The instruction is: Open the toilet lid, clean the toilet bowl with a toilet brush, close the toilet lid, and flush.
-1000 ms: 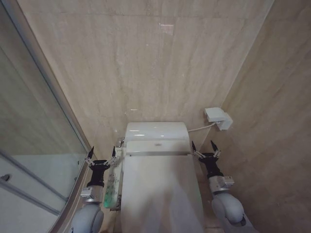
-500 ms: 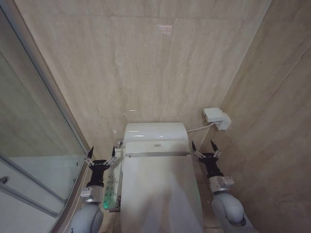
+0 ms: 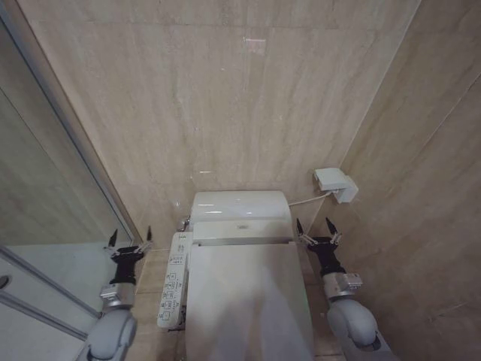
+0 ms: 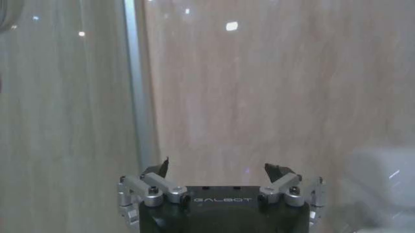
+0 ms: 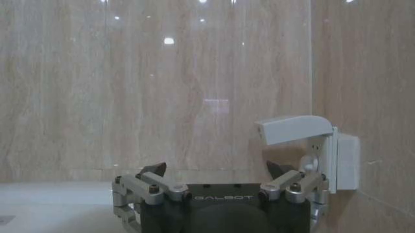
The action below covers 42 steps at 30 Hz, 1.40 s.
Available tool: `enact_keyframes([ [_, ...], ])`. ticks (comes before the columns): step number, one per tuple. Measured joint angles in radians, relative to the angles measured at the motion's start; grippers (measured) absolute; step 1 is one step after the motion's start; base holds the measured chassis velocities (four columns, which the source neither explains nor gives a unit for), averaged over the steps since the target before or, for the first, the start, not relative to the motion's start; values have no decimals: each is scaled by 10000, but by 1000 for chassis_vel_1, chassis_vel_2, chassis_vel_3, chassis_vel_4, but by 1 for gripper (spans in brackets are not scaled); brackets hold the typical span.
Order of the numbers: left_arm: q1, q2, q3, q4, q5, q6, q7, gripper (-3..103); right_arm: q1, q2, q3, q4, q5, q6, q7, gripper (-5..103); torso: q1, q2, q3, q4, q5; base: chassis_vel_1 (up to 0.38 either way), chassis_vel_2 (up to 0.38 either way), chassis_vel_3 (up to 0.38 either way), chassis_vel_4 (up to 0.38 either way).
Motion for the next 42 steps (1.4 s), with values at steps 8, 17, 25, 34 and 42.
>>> enact_keyframes([
  [8, -1013, 955, 303, 1786, -255, -364, 570, 93, 0, 0, 0, 0, 0, 0, 0, 100, 0, 0, 0, 1, 0, 0, 0, 0, 0],
  [17, -2671, 2012, 1992, 3701, -6, -1529, 1465, 100, 0, 0, 0, 0, 0, 0, 0, 100, 1, 0, 1, -1, 1, 0, 0, 0, 0],
  [25, -3396, 2140, 2518, 4323, 554, -1858, 1919, 97, 0, 0, 0, 0, 0, 0, 0, 100, 1, -1, 1, 0, 3, 0, 0, 0, 0],
  [34, -3754, 2306, 2688, 4891, 1386, -2612, 2657, 71, 0, 0, 0, 0, 0, 0, 0, 100, 1, -1, 0, 2, 2, 0, 0, 0, 0],
  [42, -3829, 2455, 2841, 4980, 2000, -3287, 3339, 43, 0, 0, 0, 0, 0, 0, 0, 100, 1, -1, 0, 0, 2, 0, 0, 0, 0],
])
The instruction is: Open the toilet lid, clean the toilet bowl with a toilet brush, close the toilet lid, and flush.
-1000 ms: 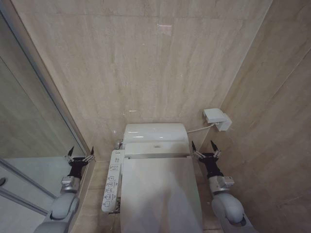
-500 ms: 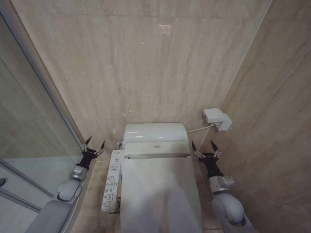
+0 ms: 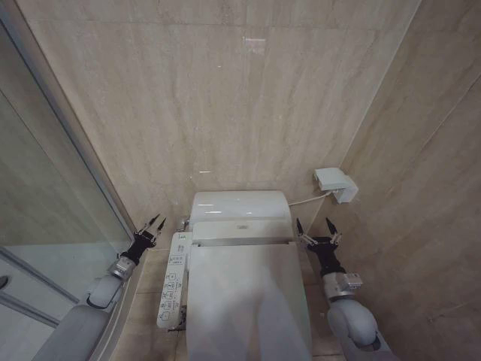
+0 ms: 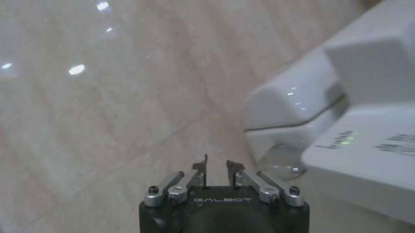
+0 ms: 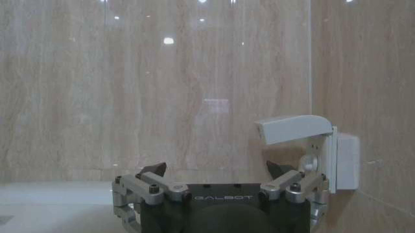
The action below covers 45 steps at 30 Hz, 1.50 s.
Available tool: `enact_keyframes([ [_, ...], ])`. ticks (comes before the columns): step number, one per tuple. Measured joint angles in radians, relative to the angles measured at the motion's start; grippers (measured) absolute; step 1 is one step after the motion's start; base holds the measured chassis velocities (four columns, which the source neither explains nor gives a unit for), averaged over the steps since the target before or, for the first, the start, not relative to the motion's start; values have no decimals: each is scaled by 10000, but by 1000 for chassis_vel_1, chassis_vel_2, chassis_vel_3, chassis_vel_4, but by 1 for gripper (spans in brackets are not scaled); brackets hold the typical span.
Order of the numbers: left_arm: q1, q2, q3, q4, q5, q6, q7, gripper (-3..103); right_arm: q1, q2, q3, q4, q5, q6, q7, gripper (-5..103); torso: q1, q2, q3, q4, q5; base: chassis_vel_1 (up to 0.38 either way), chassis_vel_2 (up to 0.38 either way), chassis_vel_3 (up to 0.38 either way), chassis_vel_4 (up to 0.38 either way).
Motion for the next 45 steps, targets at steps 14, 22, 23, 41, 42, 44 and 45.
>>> enact_keyframes([
  [14, 172, 117, 579, -131, 288, -231, 286, 0, 0, 0, 0, 0, 0, 0, 0, 100, 0, 0, 0, 0, 0, 0, 0, 0, 0],
  [22, 65, -39, 682, 267, 351, -403, 512, 0, 0, 0, 0, 0, 0, 0, 0, 100, 0, 0, 0, 0, 0, 0, 0, 0, 0],
  [23, 65, -39, 682, 267, 351, -403, 512, 0, 0, 0, 0, 0, 0, 0, 0, 100, 0, 0, 0, 0, 0, 0, 0, 0, 0],
  [41, 249, 48, 202, -674, 691, 223, 132, 0, 0, 0, 0, 0, 0, 0, 0, 100, -1, 0, -1, 2, 3, 0, 0, 0, 0],
  [42, 153, 42, 277, -644, 691, 209, 170, 0, 0, 0, 0, 0, 0, 0, 0, 100, 0, 0, 0, -1, 0, 0, 0, 0, 0],
  [44, 45, -11, 364, -541, 699, 199, 198, 0, 0, 0, 0, 0, 0, 0, -1, 100, -1, 0, 0, -1, 3, 0, 0, 0, 0],
  [45, 45, -11, 364, -541, 699, 199, 198, 0, 0, 0, 0, 0, 0, 0, -1, 100, -1, 0, 0, -1, 3, 0, 0, 0, 0],
])
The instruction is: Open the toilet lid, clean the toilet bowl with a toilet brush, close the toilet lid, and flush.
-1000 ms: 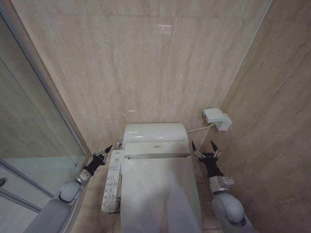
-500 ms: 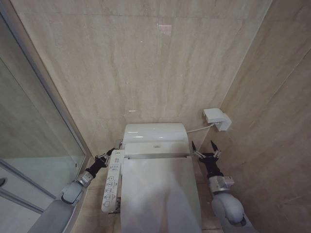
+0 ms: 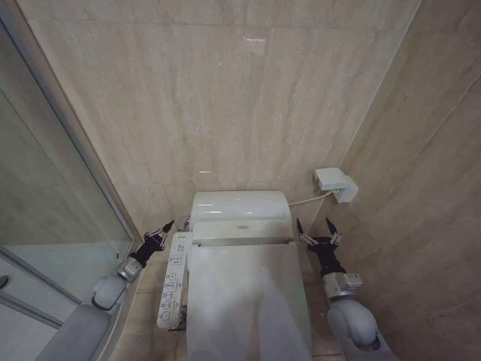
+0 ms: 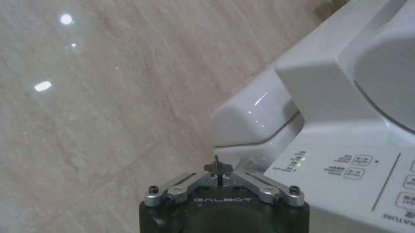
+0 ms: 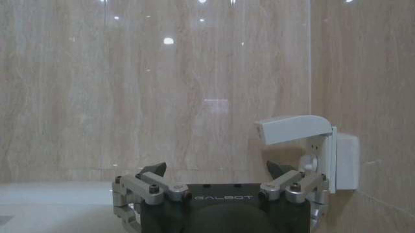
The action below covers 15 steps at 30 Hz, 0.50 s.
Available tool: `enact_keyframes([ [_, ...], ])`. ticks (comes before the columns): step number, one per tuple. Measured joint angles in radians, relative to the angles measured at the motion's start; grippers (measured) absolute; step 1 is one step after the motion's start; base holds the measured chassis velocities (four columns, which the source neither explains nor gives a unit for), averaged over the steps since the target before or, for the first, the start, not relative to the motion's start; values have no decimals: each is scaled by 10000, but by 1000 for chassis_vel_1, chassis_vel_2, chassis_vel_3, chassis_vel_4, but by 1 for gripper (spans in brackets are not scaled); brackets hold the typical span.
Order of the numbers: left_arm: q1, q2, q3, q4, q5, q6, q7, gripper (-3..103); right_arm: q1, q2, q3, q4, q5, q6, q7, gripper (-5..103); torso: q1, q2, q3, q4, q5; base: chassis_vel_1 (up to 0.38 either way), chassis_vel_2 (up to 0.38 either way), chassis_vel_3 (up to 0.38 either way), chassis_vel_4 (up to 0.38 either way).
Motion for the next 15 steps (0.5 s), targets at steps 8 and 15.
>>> enact_keyframes([
  [8, -311, -242, 261, 886, 50, -276, 243, 0, 0, 0, 0, 0, 0, 0, 1, 100, 0, 0, 0, 2, -4, 0, 0, 0, 0],
  [15, -437, -318, 344, 1239, 48, -393, 400, 0, 0, 0, 0, 0, 0, 0, 1, 100, 0, 0, 0, 5, 0, 0, 0, 0, 0],
])
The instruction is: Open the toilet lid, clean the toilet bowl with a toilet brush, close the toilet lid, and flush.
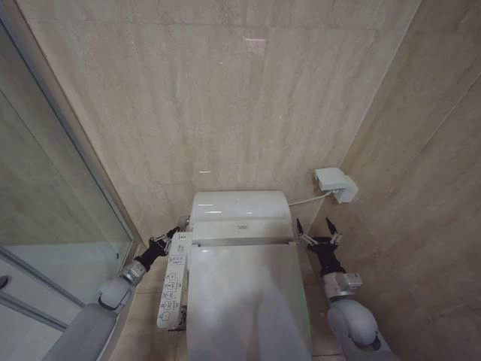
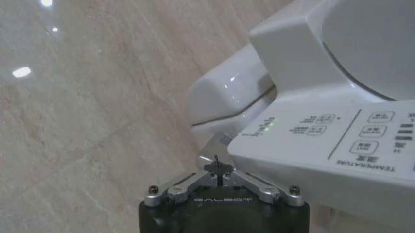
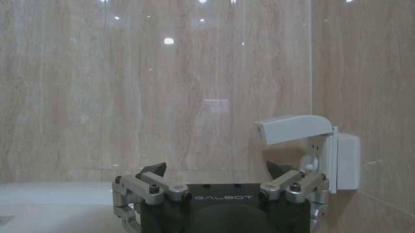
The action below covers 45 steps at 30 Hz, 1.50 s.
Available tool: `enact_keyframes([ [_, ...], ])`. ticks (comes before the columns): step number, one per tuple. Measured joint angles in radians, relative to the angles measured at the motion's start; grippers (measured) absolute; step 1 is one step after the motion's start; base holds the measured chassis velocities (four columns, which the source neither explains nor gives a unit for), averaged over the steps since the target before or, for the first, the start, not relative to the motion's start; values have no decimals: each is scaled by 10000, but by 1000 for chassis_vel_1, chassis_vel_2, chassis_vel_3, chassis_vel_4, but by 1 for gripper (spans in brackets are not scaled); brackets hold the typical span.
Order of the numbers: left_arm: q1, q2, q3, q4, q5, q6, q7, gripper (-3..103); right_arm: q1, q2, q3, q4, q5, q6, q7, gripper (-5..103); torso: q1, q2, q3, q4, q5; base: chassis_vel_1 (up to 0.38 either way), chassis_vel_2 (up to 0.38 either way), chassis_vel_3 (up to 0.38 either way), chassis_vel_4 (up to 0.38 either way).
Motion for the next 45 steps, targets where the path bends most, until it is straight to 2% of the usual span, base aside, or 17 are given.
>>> enact_keyframes([
  [9, -486, -182, 111, 784, 0, -182, 32, 0, 0, 0, 0, 1, 0, 0, 0, 100, 1, 0, 1, -10, -5, 0, 0, 0, 0],
  [18, -668, -383, 81, 1092, 4, -222, -12, 0, 0, 0, 0, 0, 0, 0, 0, 100, 1, 0, 1, -4, -4, 0, 0, 0, 0],
  [23, -384, -522, -191, 802, 227, 163, -567, 0, 0, 0, 0, 0, 0, 0, 0, 100, 1, 0, 1, -5, -5, 0, 0, 0, 0],
  [25, -29, -512, -444, 175, 274, 784, -1125, 0, 0, 0, 0, 0, 0, 0, -1, 100, 1, 0, 1, -5, -4, 0, 0, 0, 0],
  [28, 302, -339, -647, -554, 354, 1229, -1356, 0, 0, 0, 0, 1, 0, 0, 0, 100, 1, 0, 0, -2, -4, 0, 0, 0, 0],
  [32, 463, -77, -681, -1083, 413, 1279, -1280, 0, 0, 0, 0, 0, 0, 0, 0, 100, 0, 0, 0, -1, -2, 0, 0, 0, 0],
  [37, 449, 82, -452, -1383, 542, 1003, -836, 0, 0, 0, 0, 0, 0, 0, 0, 100, 0, 0, 0, -6, -3, 0, 0, 0, 0],
  [45, 185, 58, -85, -966, 878, 583, -553, 0, 0, 0, 0, 0, 0, 0, 0, 100, -1, 2, -2, 0, 3, 0, 0, 0, 0],
])
